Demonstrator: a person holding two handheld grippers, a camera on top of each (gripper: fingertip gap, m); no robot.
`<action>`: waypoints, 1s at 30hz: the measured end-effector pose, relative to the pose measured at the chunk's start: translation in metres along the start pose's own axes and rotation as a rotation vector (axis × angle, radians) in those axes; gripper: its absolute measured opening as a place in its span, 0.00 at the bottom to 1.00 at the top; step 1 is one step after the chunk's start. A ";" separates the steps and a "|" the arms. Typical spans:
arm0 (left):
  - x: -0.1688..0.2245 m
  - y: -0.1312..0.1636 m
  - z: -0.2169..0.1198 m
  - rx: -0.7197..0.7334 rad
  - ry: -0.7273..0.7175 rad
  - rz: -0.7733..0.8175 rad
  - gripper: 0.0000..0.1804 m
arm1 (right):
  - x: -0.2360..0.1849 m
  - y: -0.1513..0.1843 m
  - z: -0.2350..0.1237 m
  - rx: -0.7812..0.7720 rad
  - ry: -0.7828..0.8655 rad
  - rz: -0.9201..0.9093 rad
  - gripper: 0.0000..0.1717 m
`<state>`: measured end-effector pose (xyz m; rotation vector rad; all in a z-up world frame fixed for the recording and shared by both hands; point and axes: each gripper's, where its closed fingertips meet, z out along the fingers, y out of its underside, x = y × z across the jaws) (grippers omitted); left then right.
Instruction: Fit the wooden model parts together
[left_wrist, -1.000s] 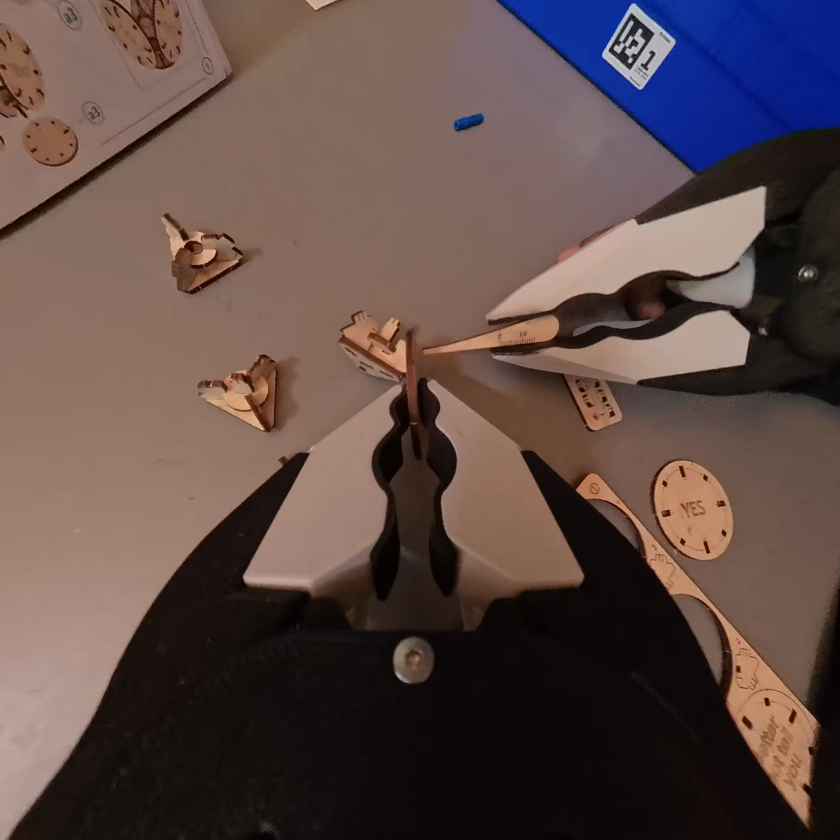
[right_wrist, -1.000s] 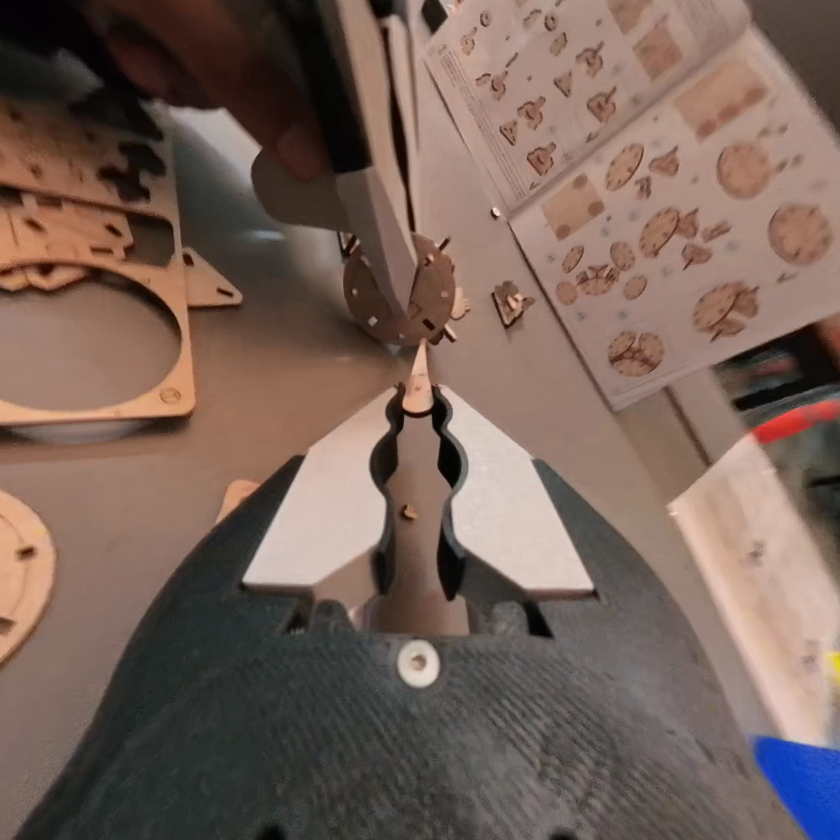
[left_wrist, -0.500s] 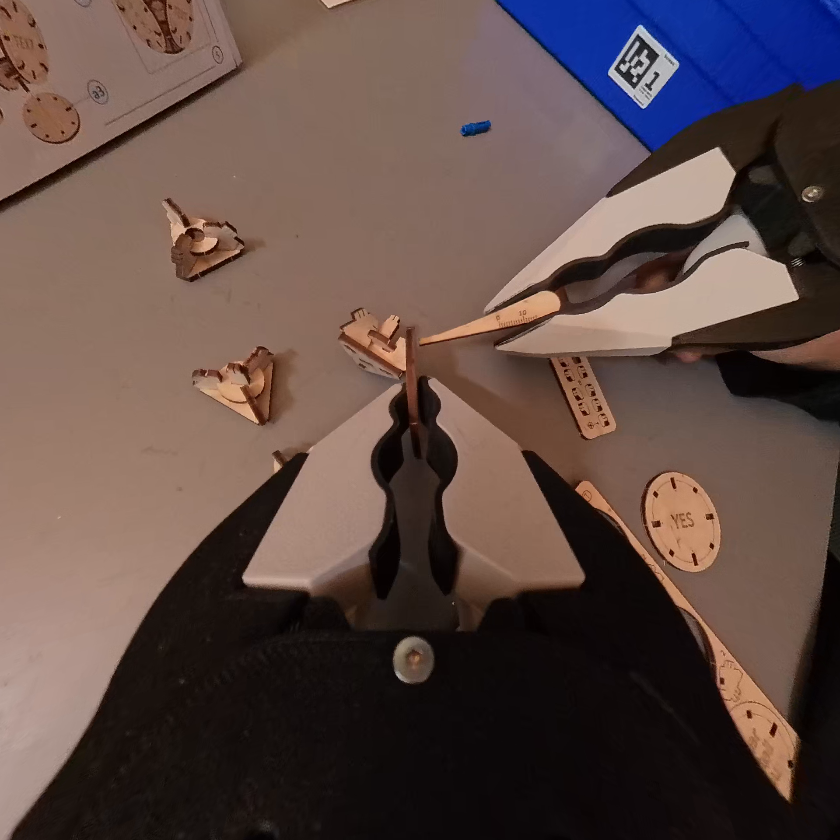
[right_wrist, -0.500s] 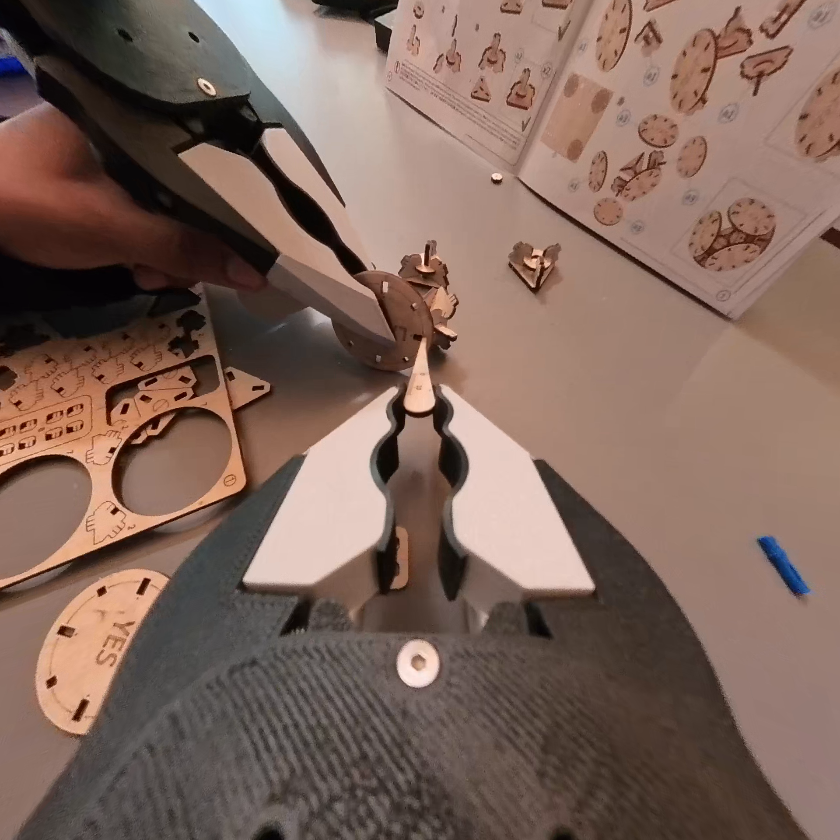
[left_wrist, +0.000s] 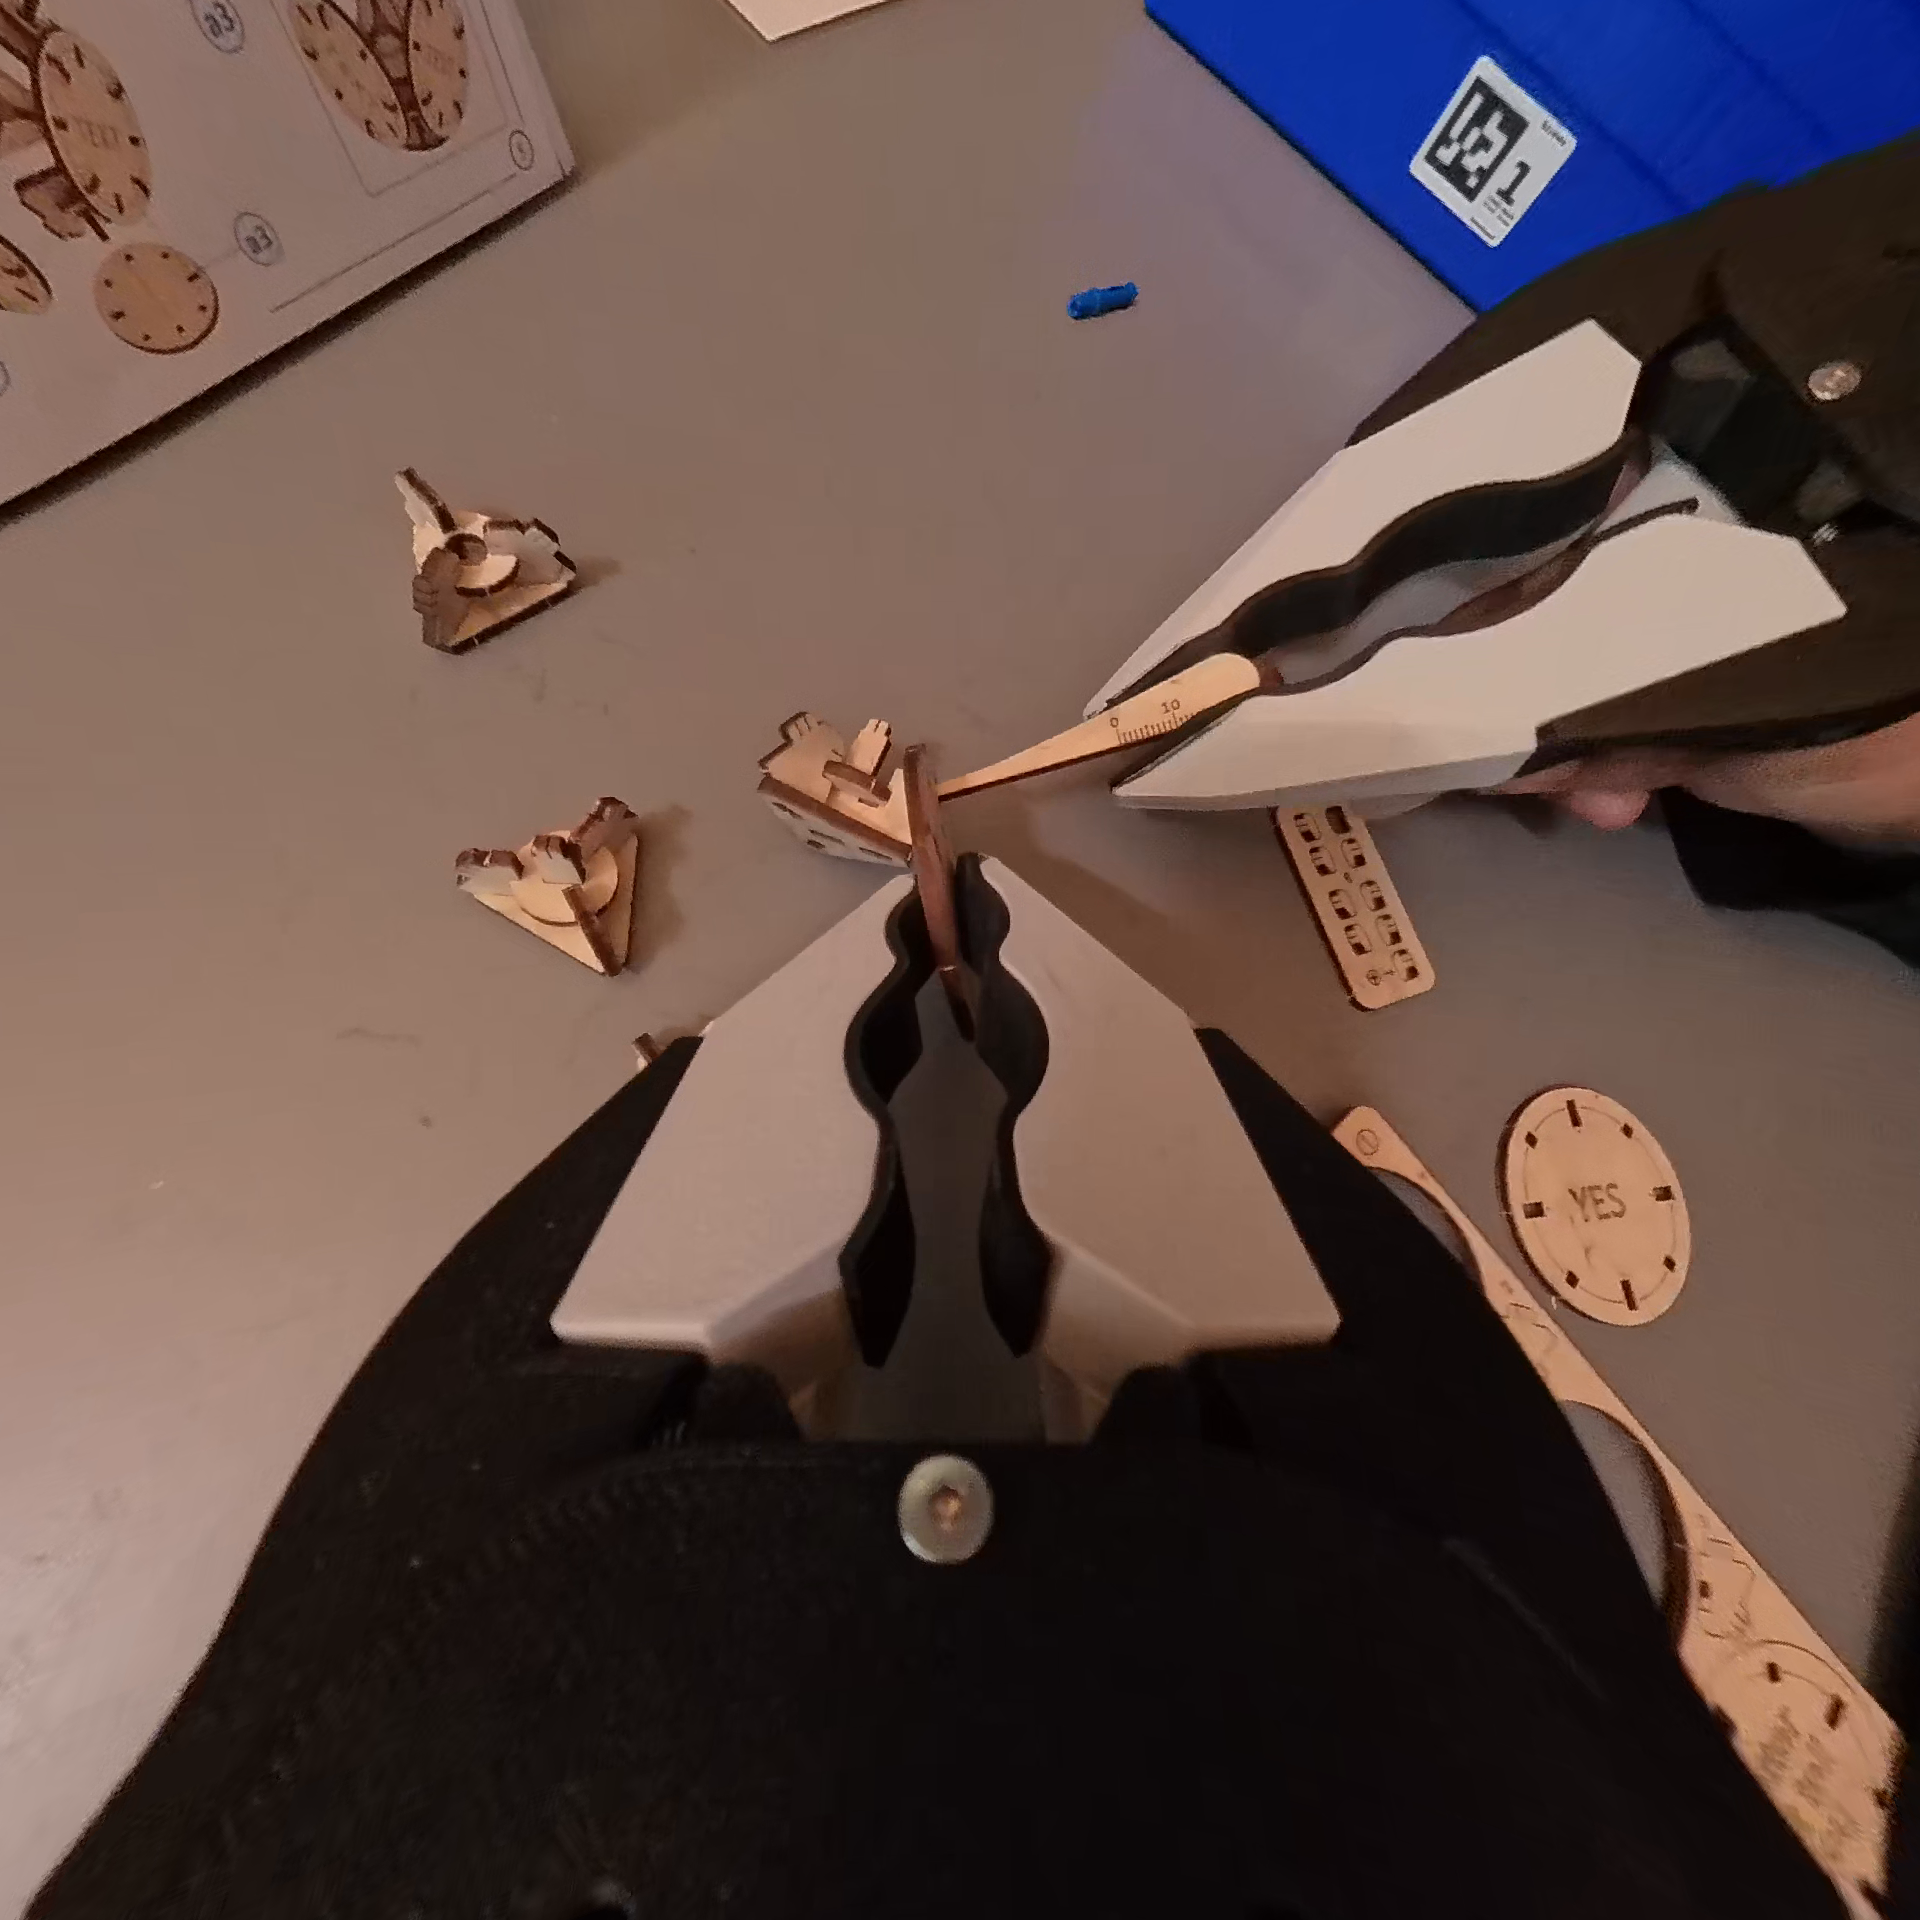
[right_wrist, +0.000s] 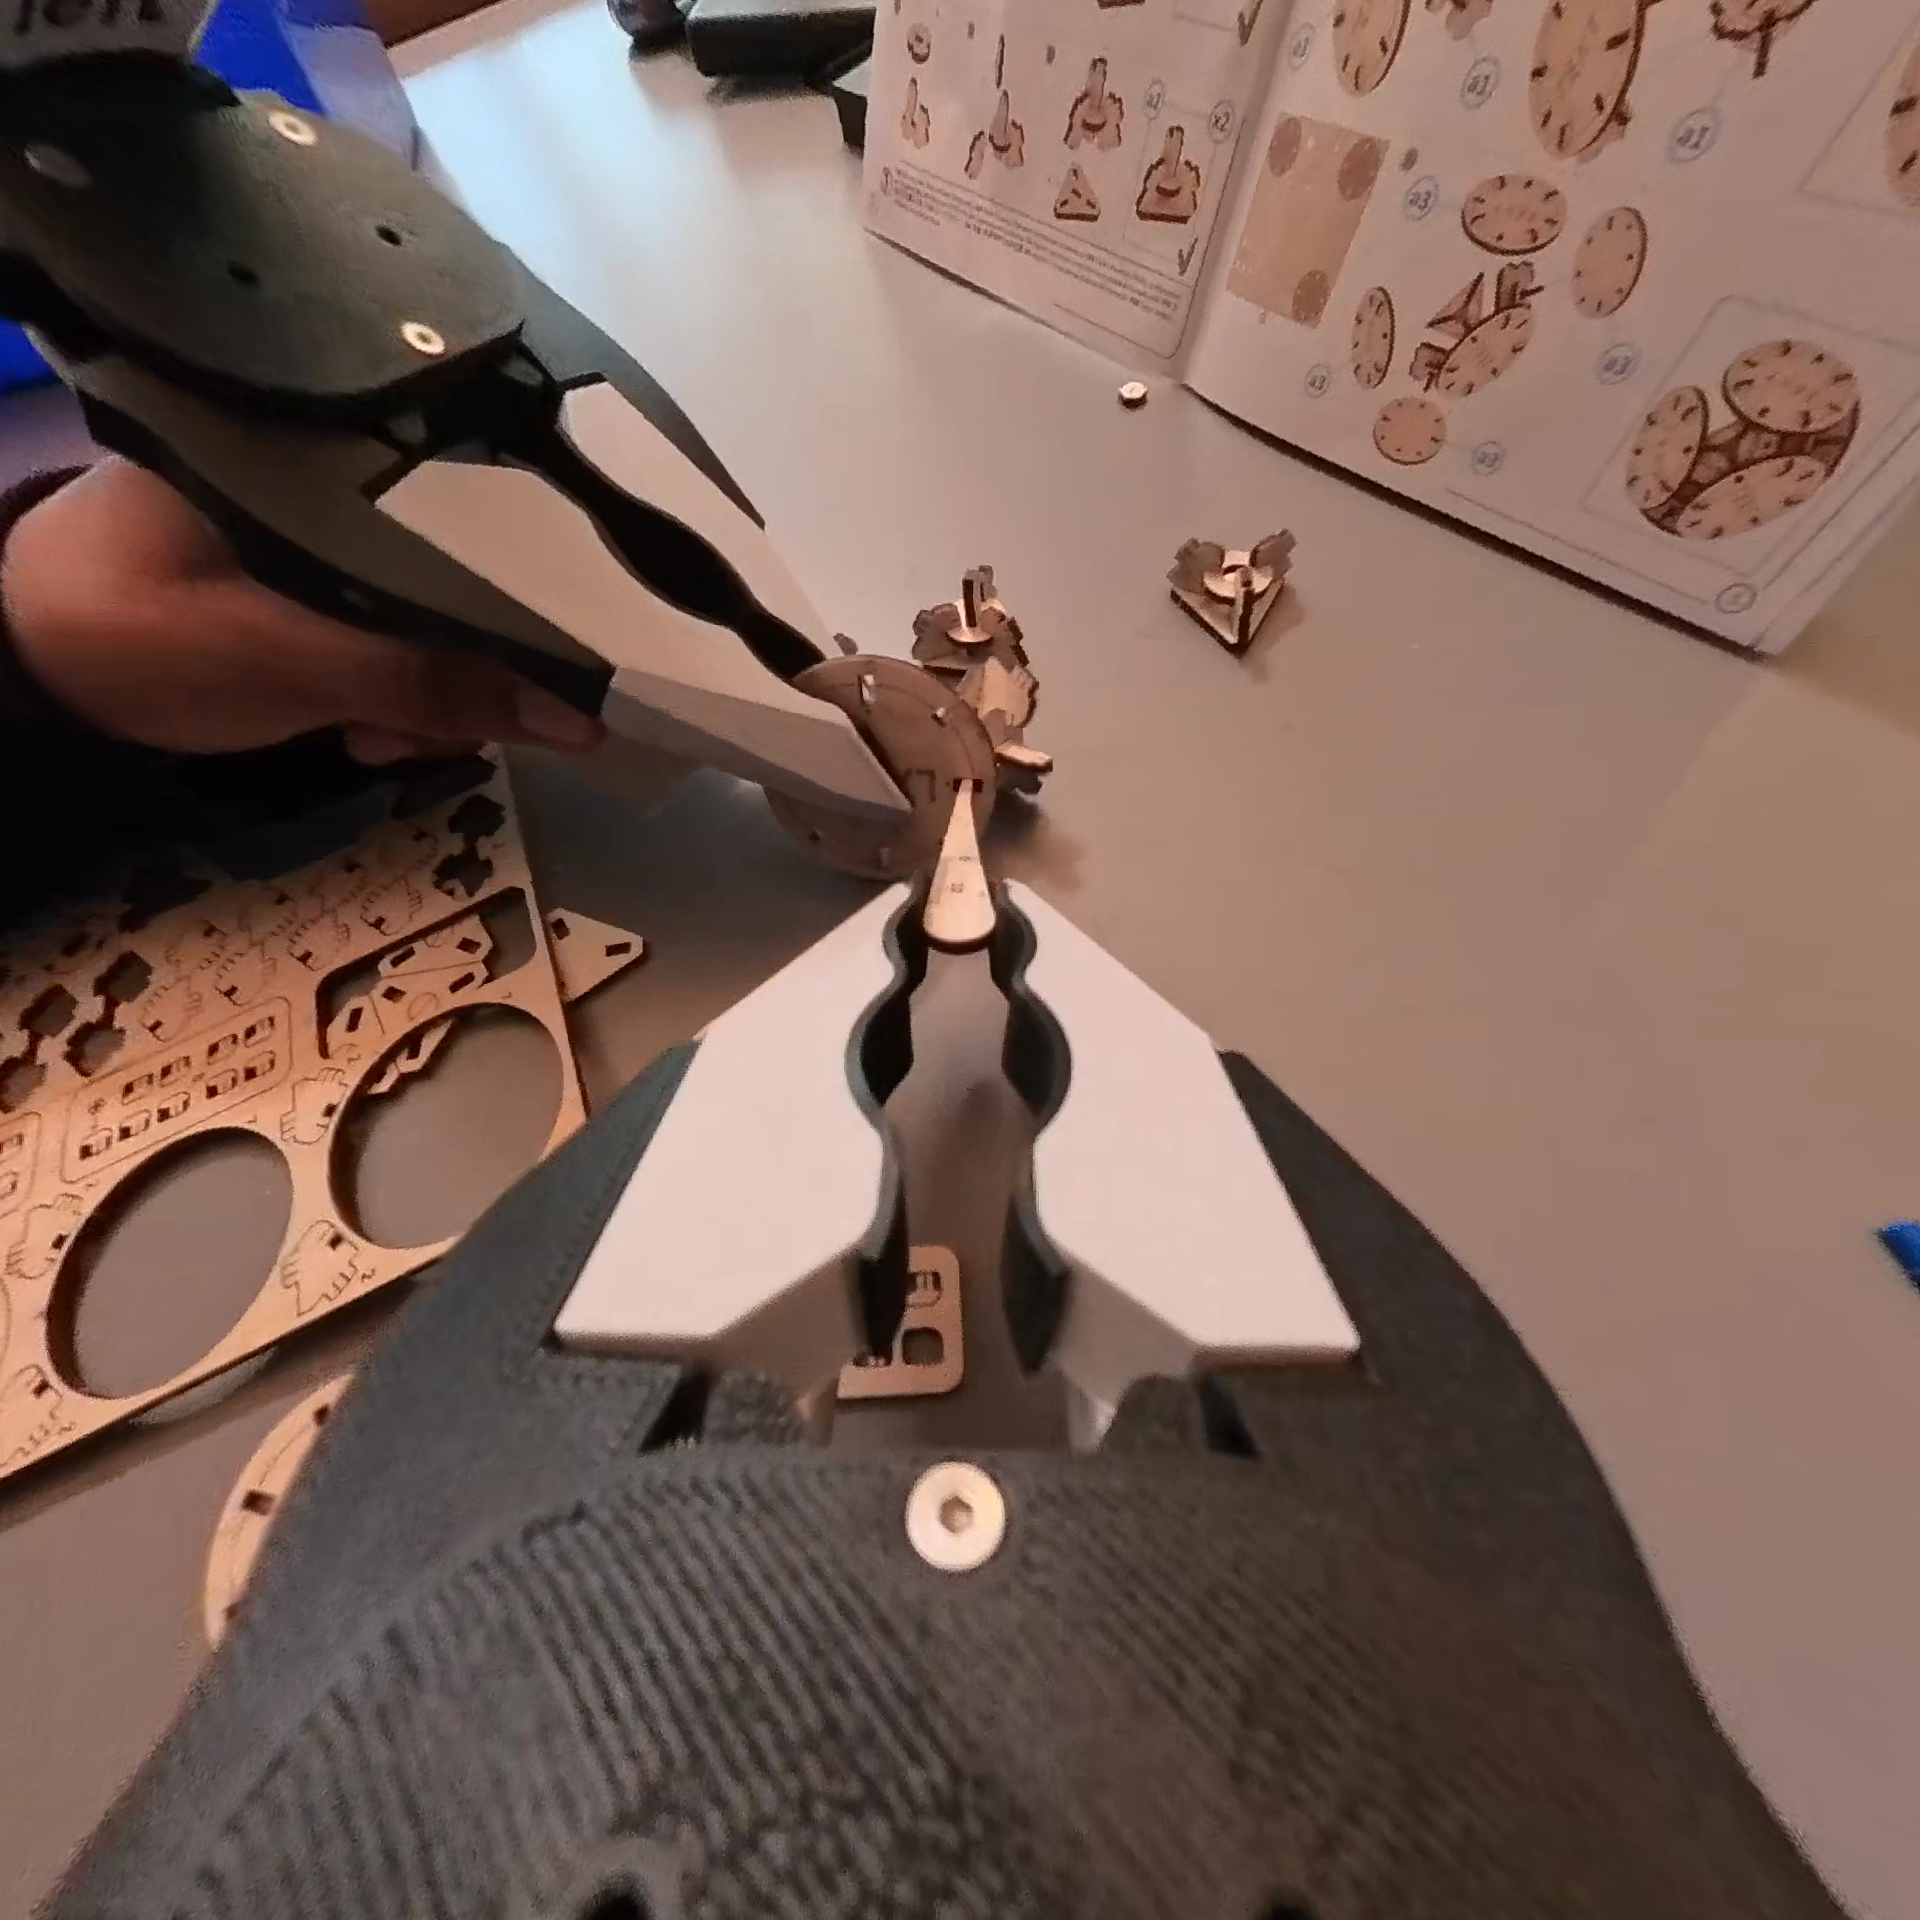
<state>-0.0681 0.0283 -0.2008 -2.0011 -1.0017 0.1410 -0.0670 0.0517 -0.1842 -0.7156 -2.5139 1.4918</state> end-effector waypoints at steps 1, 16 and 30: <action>0.000 0.000 0.000 0.001 -0.011 0.011 0.02 | 0.000 0.001 0.001 -0.006 -0.004 0.005 0.06; -0.003 0.003 -0.001 -0.028 -0.030 0.203 0.04 | -0.001 0.009 0.006 -0.069 -0.069 0.041 0.06; 0.010 0.001 0.006 -0.049 -0.048 0.266 0.03 | 0.001 0.014 0.013 -0.122 -0.054 -0.031 0.06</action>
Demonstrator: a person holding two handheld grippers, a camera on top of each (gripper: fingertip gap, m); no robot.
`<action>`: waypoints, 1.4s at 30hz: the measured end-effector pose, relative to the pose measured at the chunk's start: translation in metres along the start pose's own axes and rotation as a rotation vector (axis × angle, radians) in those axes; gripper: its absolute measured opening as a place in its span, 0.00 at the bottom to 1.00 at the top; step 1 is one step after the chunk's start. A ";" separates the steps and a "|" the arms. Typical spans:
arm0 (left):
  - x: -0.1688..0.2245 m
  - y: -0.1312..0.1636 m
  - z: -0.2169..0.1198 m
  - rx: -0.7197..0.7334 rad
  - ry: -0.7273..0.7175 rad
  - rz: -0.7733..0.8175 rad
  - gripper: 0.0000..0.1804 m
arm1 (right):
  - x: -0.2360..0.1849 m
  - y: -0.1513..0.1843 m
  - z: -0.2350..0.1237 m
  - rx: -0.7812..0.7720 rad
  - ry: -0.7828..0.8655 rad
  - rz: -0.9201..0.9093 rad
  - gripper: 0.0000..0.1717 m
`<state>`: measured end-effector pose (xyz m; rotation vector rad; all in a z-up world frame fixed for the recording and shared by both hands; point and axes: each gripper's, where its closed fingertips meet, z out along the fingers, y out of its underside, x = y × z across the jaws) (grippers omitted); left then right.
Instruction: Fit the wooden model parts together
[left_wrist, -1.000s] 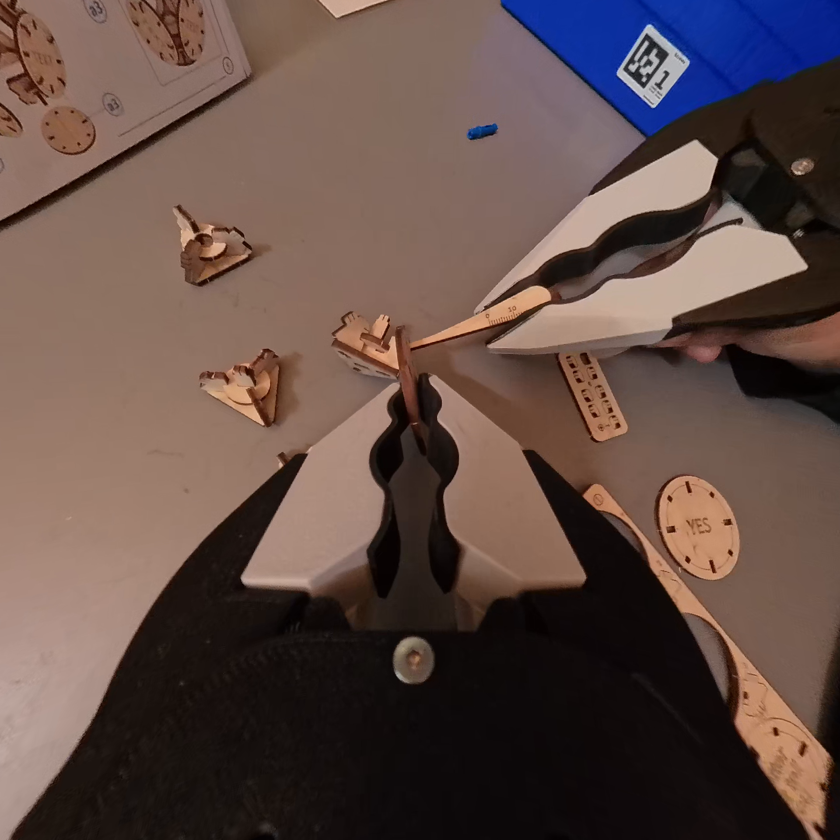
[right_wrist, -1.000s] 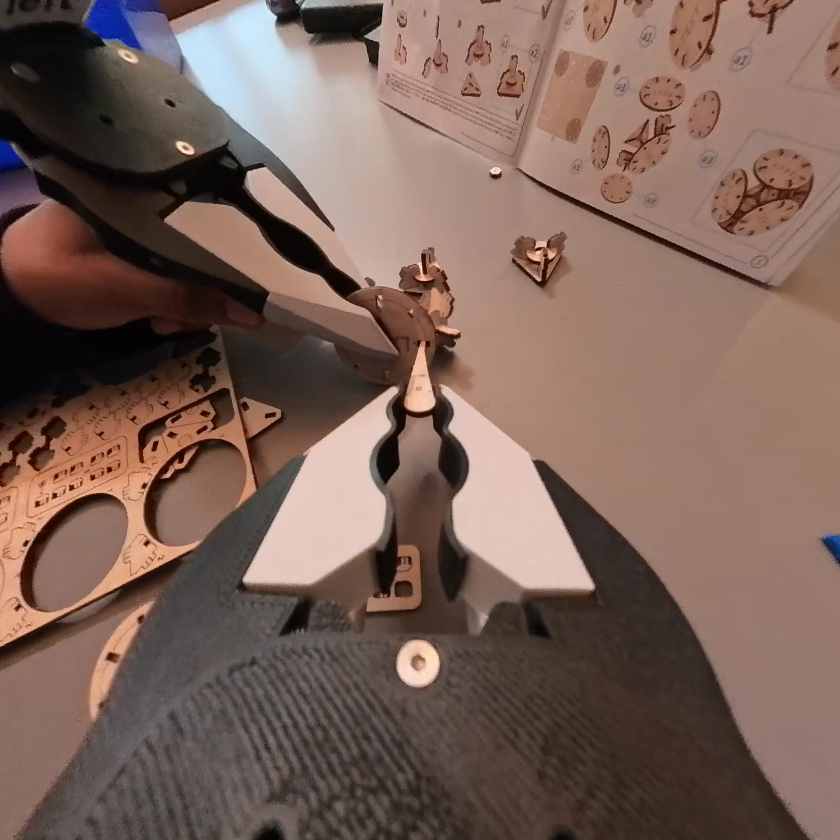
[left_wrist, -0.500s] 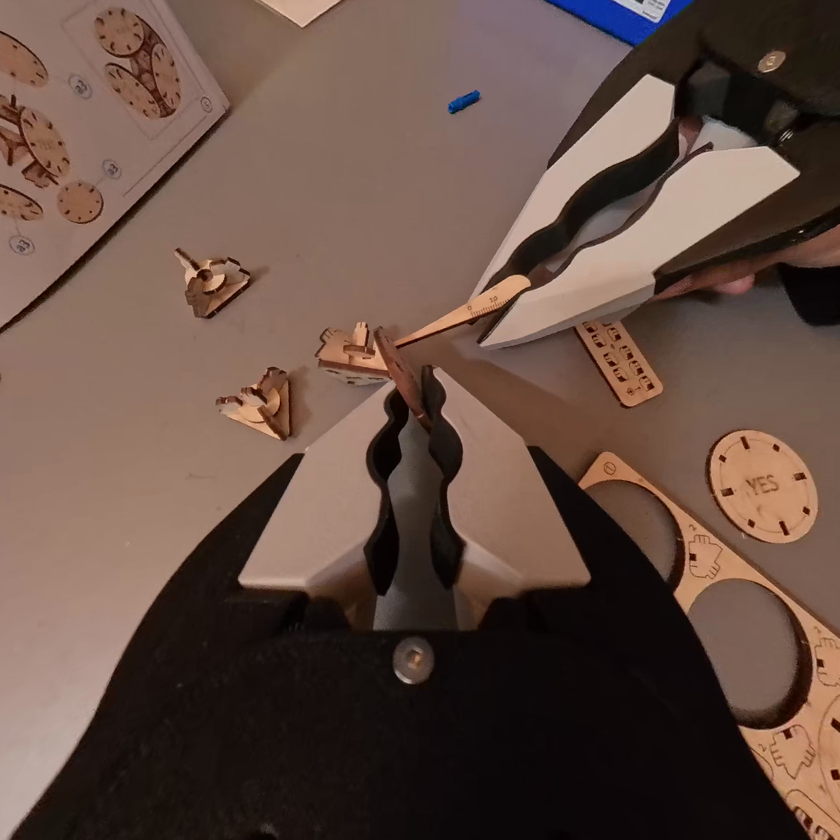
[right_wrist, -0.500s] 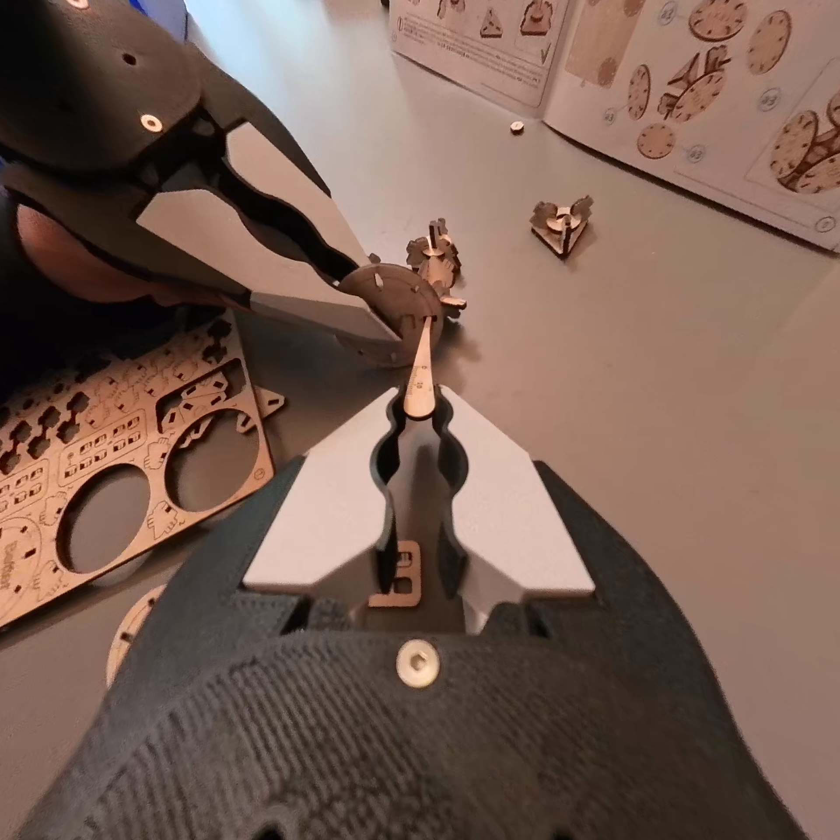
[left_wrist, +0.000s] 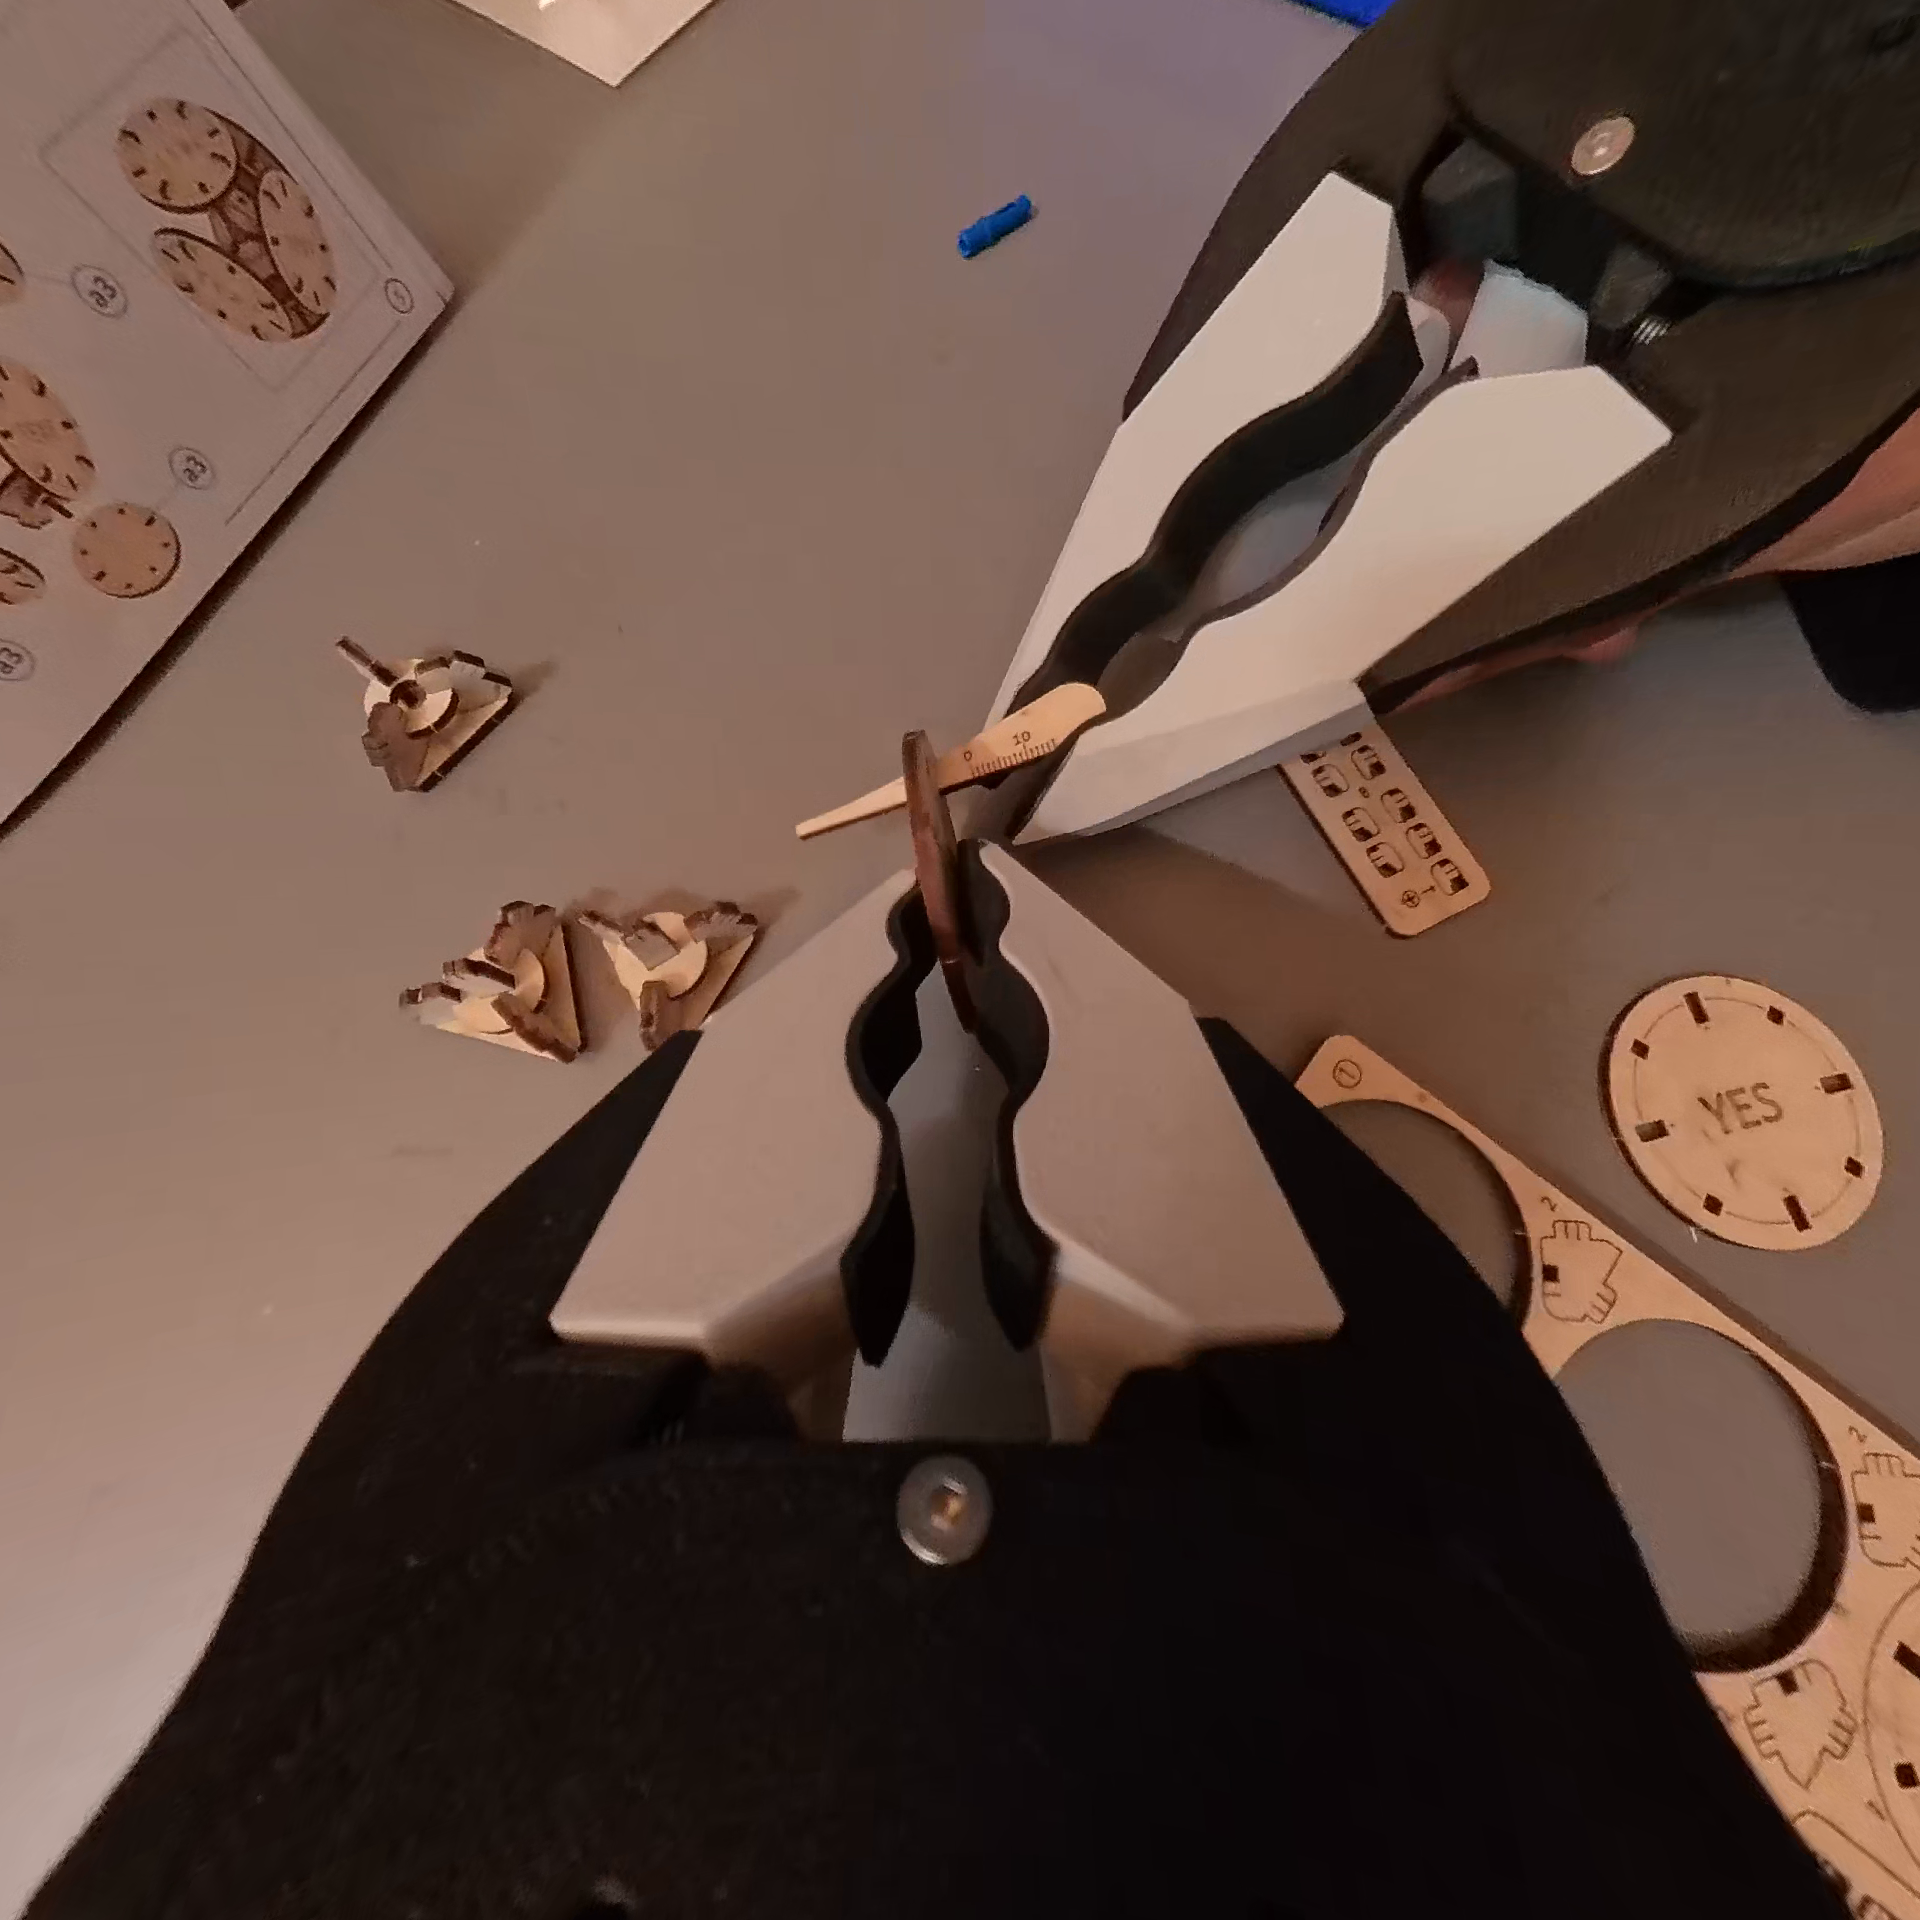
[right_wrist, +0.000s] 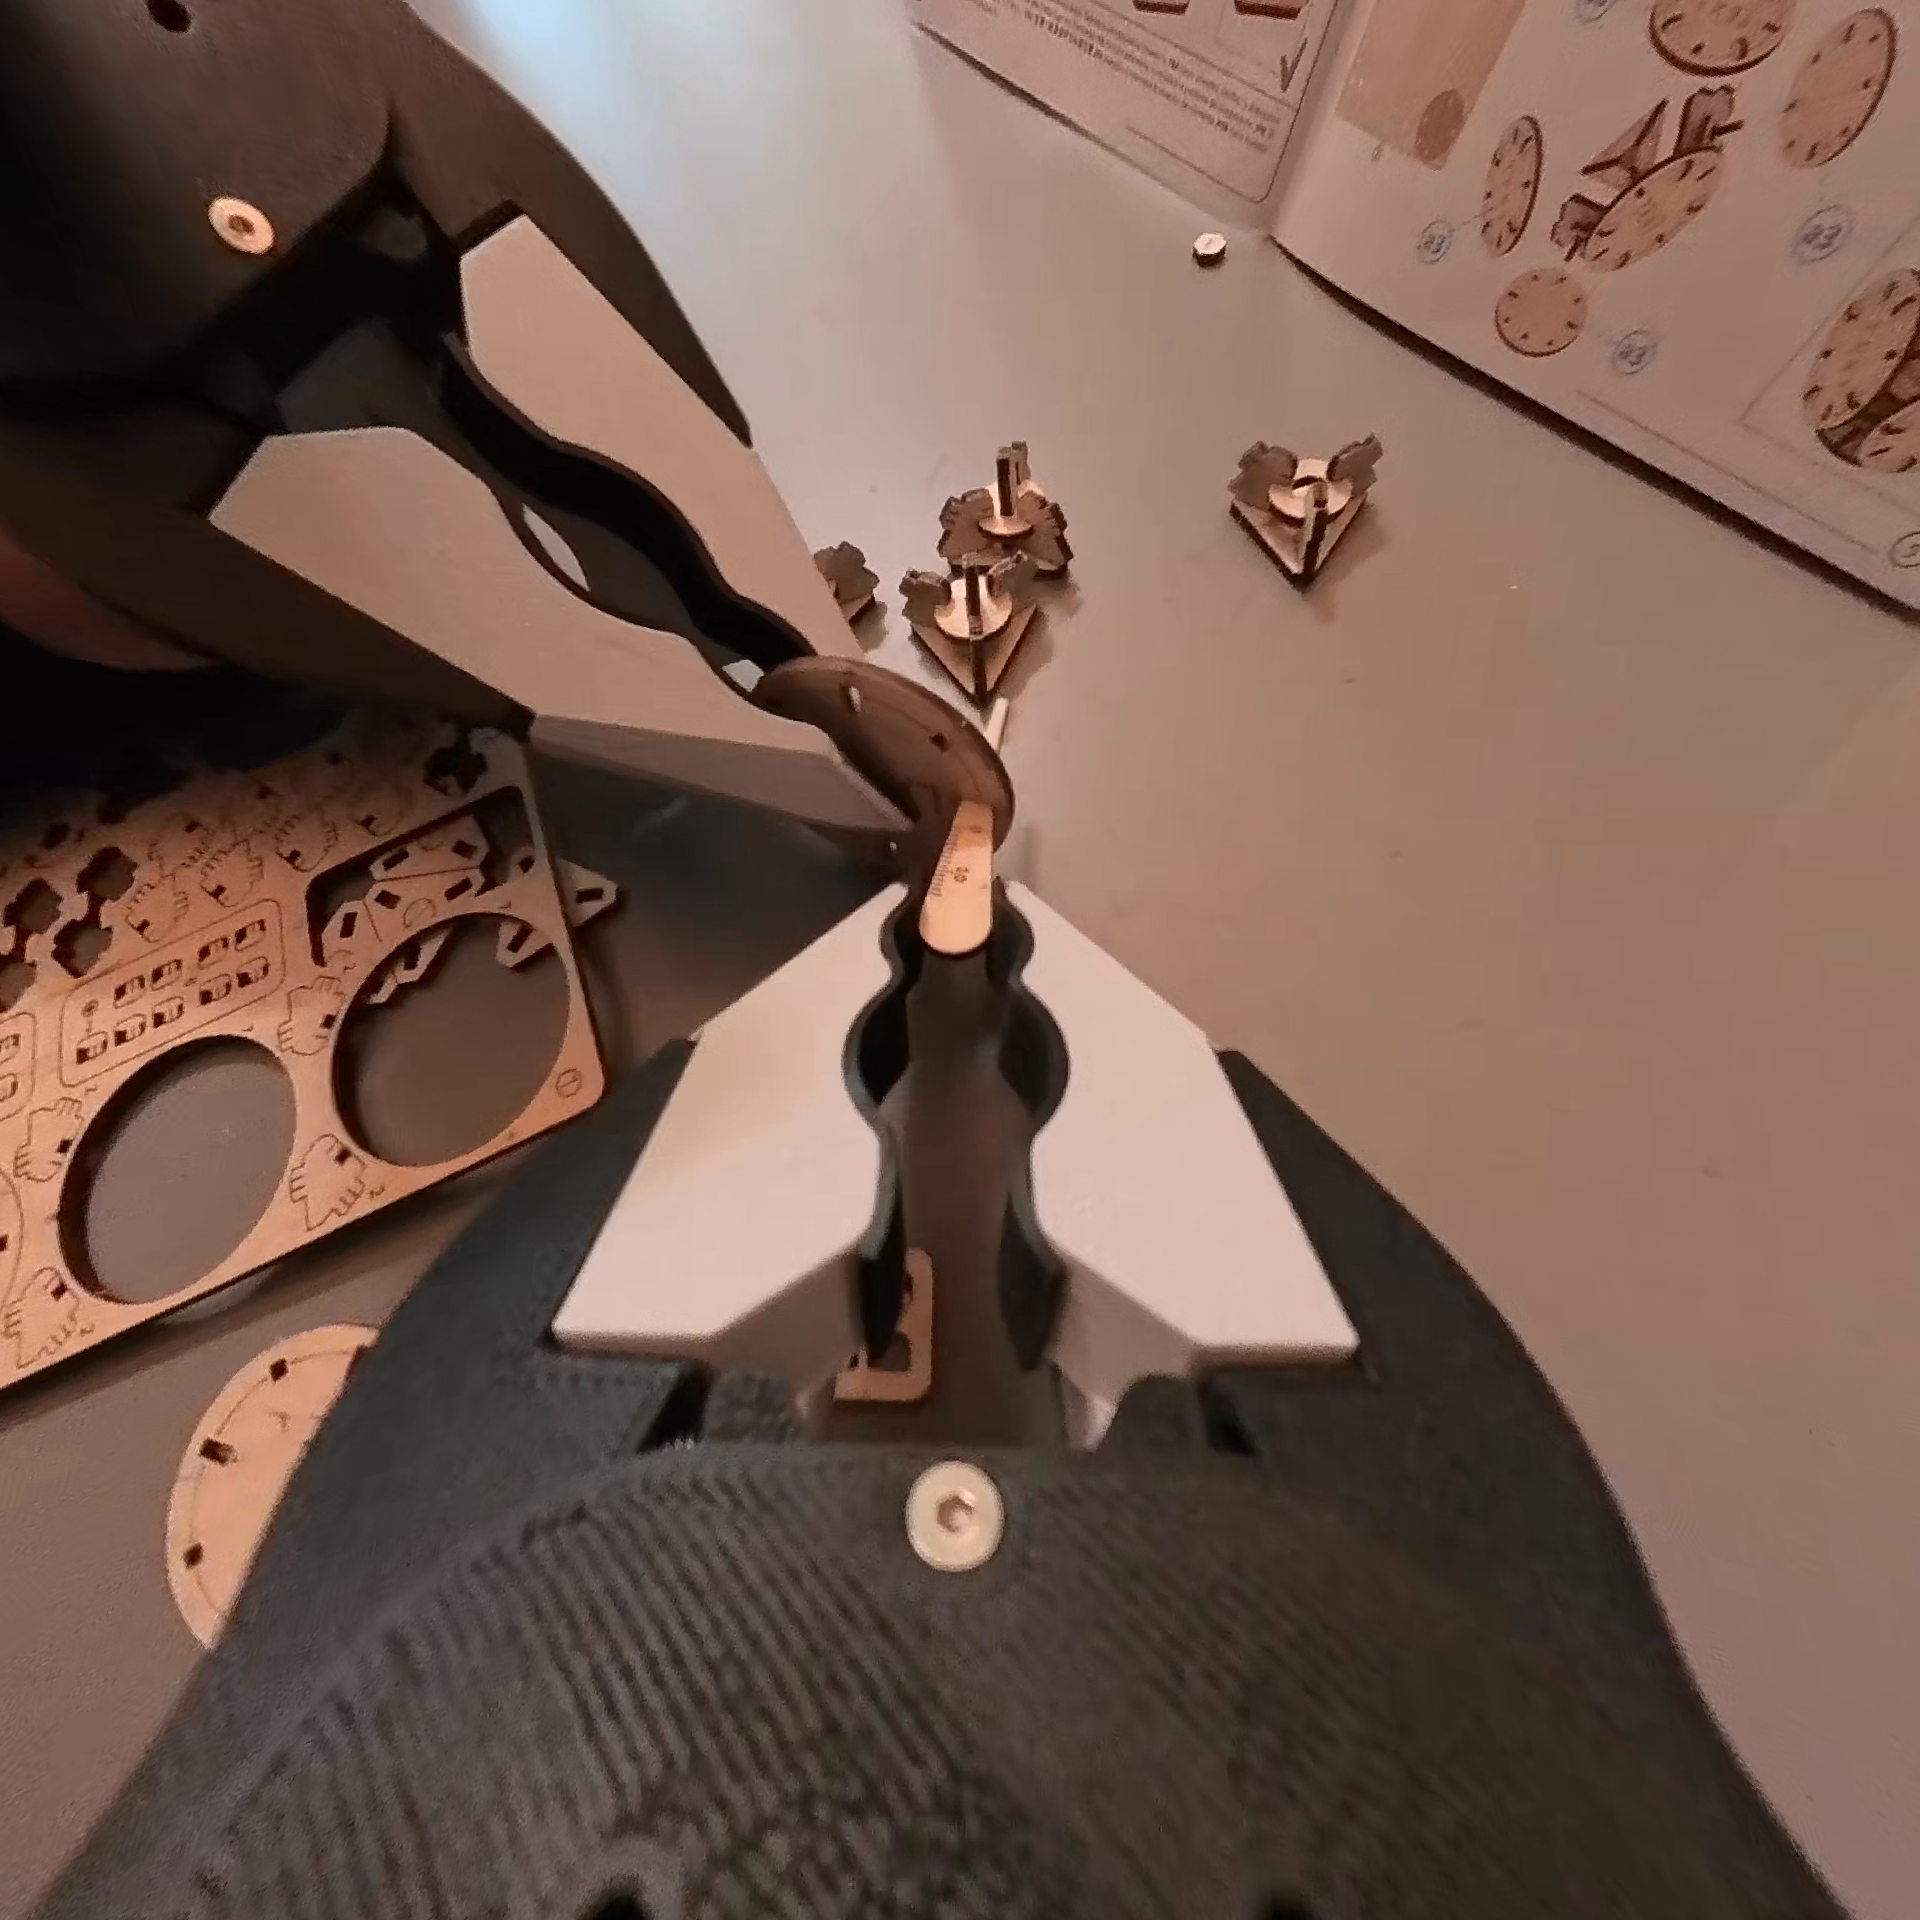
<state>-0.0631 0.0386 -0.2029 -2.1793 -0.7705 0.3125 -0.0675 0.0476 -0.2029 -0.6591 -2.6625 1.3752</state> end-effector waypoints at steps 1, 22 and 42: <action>0.001 -0.001 0.001 -0.005 -0.011 0.009 0.03 | 0.000 0.001 -0.001 -0.001 0.007 -0.002 0.06; 0.006 -0.045 -0.028 0.295 -0.132 0.125 0.02 | -0.014 -0.040 -0.037 0.343 -0.162 0.137 0.15; -0.008 -0.065 -0.055 0.453 -0.219 0.047 0.05 | -0.023 -0.061 -0.053 0.480 -0.487 0.515 0.00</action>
